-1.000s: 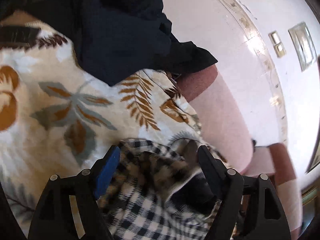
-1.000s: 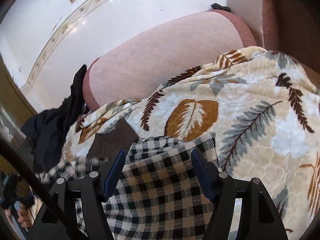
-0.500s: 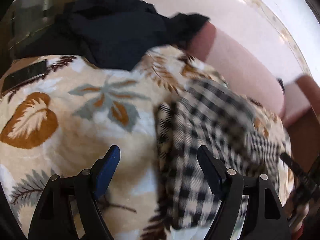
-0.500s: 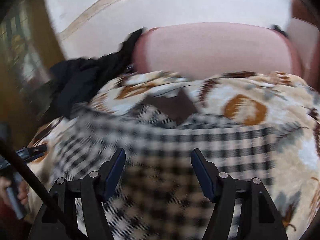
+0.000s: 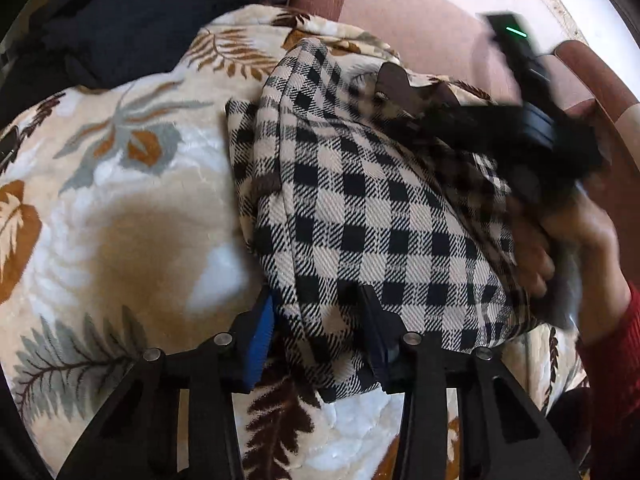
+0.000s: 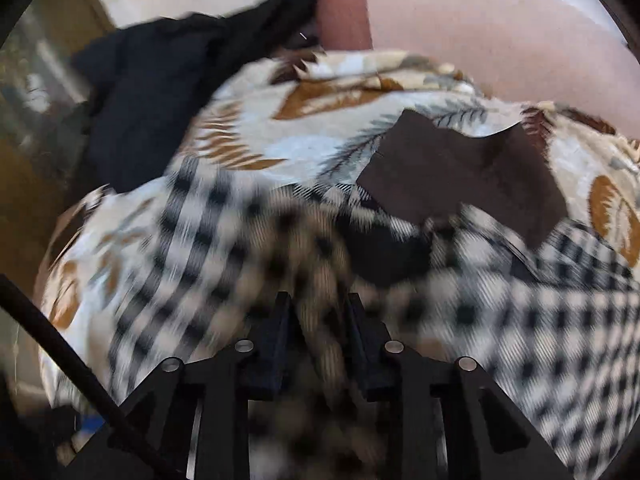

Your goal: Fold large clothes

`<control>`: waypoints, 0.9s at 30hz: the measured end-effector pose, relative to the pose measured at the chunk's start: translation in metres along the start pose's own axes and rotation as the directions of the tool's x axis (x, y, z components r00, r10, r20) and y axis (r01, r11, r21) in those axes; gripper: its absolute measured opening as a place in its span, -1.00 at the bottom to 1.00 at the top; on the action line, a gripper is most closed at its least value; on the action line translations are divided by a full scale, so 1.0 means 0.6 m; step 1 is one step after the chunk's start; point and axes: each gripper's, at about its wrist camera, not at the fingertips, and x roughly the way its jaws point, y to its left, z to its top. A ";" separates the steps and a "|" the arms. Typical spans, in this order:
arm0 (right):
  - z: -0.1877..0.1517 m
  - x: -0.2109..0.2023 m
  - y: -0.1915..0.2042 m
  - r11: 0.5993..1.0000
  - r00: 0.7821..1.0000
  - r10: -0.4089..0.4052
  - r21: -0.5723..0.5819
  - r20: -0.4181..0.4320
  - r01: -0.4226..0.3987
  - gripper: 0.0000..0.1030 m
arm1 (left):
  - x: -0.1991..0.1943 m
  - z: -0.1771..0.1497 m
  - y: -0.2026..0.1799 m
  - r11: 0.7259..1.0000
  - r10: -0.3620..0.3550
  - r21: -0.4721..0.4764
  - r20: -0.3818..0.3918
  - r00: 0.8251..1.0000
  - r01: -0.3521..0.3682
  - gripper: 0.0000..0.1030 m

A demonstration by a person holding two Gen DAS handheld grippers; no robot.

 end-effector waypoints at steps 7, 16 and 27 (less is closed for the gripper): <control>0.049 0.039 -0.001 0.995 0.997 -0.073 0.073 -0.031 0.075 -0.40 | 0.006 -0.006 0.000 1.000 0.006 0.008 -0.029 1.000 -0.006 -0.21; -0.080 -0.178 -0.131 0.989 0.989 -0.111 0.113 0.099 0.100 0.04 | 0.012 -0.033 -0.010 0.999 0.009 0.035 -0.057 0.998 -0.007 -0.29; -0.330 -0.293 -0.358 0.927 0.976 -0.143 0.369 0.163 0.074 0.05 | -0.046 -0.072 -0.009 0.995 0.071 -0.064 -0.010 0.997 -0.072 -0.88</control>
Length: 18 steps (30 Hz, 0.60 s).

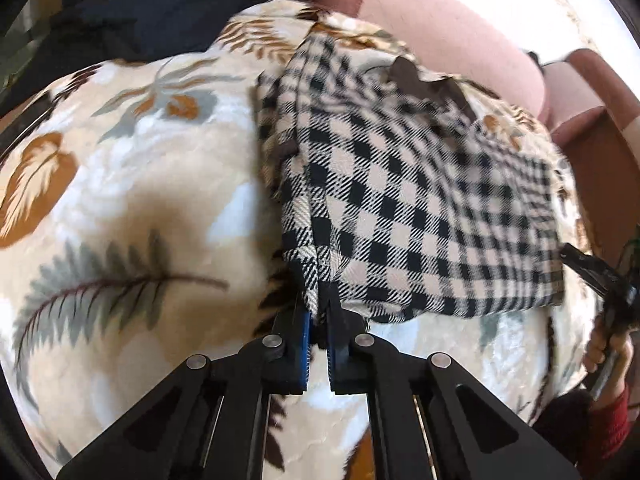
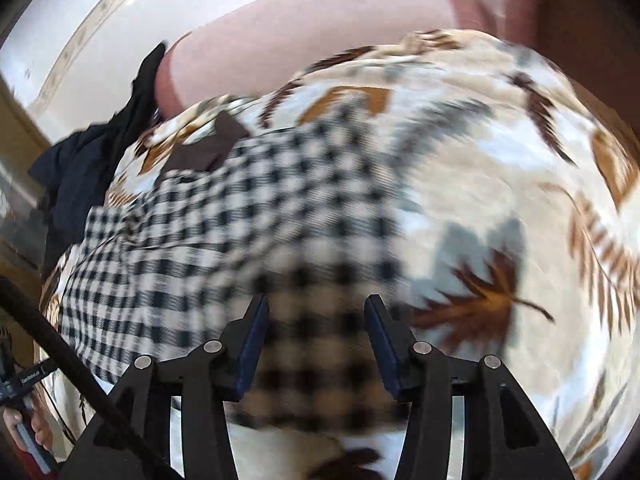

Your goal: Fold large clothes

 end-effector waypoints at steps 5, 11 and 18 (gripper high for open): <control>-0.004 -0.020 -0.047 0.999 1.000 0.001 0.034 0.028 -0.002 0.05 | 0.006 -0.013 -0.008 0.998 0.058 -0.003 -0.008 0.998 -0.058 -0.87; -0.012 -0.036 -0.048 0.999 0.997 -0.038 -0.003 0.066 0.038 0.07 | -0.060 -0.008 -0.010 0.996 0.089 0.020 0.097 0.991 -0.092 -0.81; -0.011 -0.025 0.059 0.982 0.995 -0.044 -0.176 0.094 0.061 0.07 | -0.101 0.031 -0.021 1.000 -0.009 0.008 0.273 0.962 0.007 -0.80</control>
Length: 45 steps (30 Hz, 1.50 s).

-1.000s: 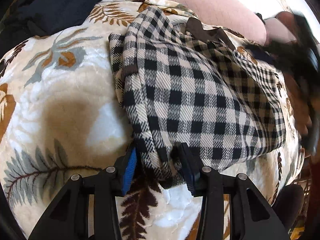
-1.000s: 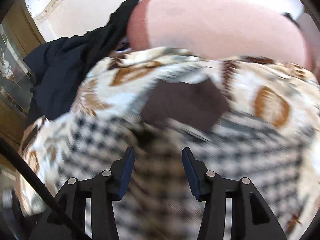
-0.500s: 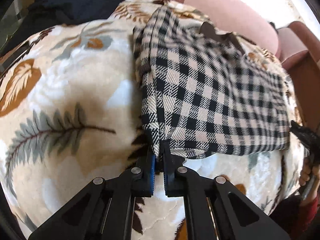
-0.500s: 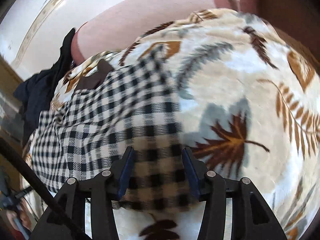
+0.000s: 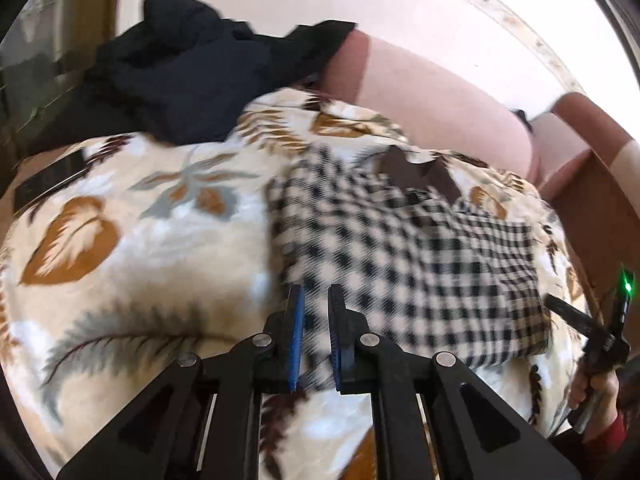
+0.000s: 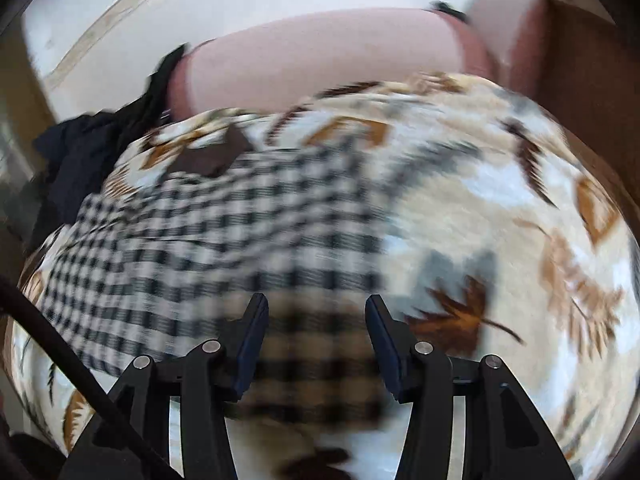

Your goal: Fold large clothes

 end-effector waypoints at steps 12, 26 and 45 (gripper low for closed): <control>0.153 0.224 0.240 0.985 0.959 0.135 -0.068 -0.249 -0.156 0.13 | 0.161 -0.031 -0.045 0.979 0.174 0.136 -0.176 0.969 -0.151 -0.80; 0.230 0.305 0.230 0.946 0.944 -0.288 -0.201 -0.158 0.255 -0.99 | 0.158 -0.047 -0.041 0.972 0.188 0.178 -0.174 0.967 -0.157 -0.80; 0.179 0.248 -0.072 0.840 0.798 -0.534 -0.067 -0.279 0.538 -0.75 | 0.151 -0.073 -0.068 0.918 0.293 0.308 -0.097 0.951 -0.251 -0.78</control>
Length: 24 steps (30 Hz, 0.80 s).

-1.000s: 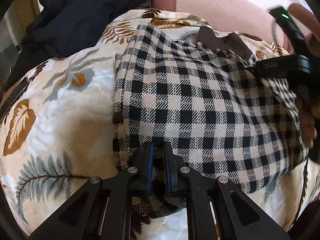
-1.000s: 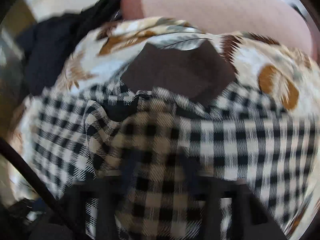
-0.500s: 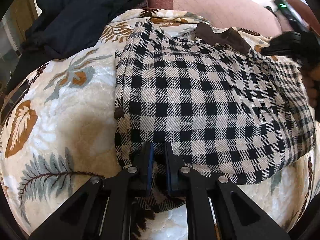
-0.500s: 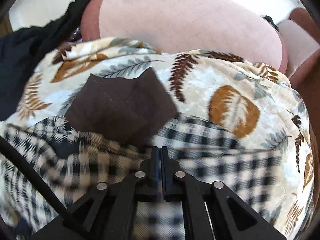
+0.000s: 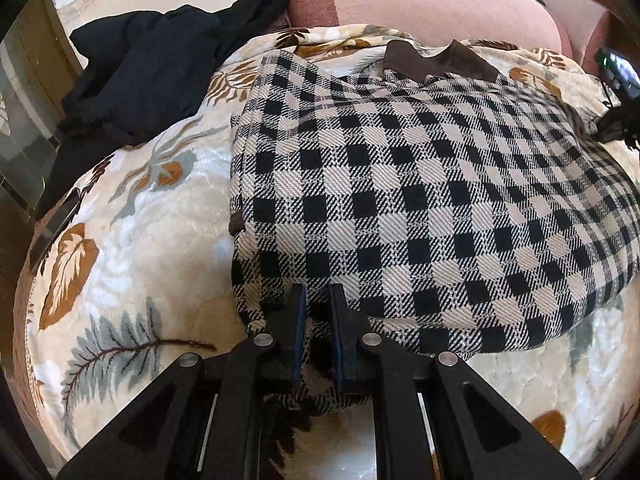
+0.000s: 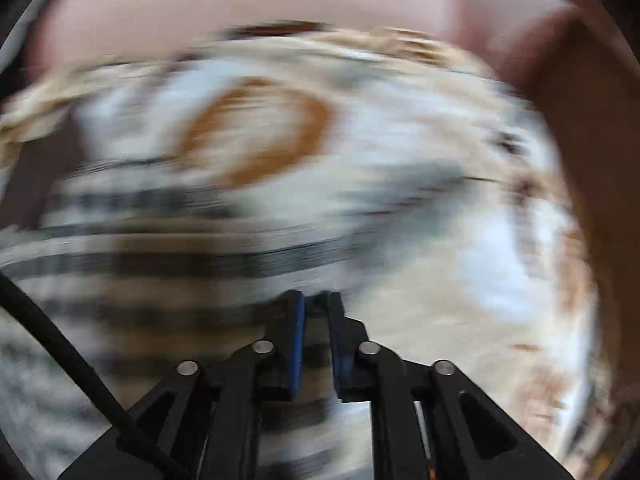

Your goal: Fold large clothes

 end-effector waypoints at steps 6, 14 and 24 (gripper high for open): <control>-0.021 -0.019 -0.054 0.998 0.999 0.019 0.057 0.031 -0.020 -0.57 | 0.002 0.003 0.008 1.000 -0.018 -0.012 -0.010 1.000 0.018 -0.76; -0.103 -0.137 -0.046 0.957 0.945 0.278 0.030 0.173 -0.287 -0.18 | -0.008 -0.004 0.020 1.000 -0.021 -0.009 -0.023 1.000 0.021 -0.64; -0.261 -0.197 0.006 0.876 0.856 0.482 -0.114 0.186 -0.468 -0.17 | -0.047 -0.040 0.109 0.982 0.025 -0.188 -0.011 1.000 -0.027 -0.32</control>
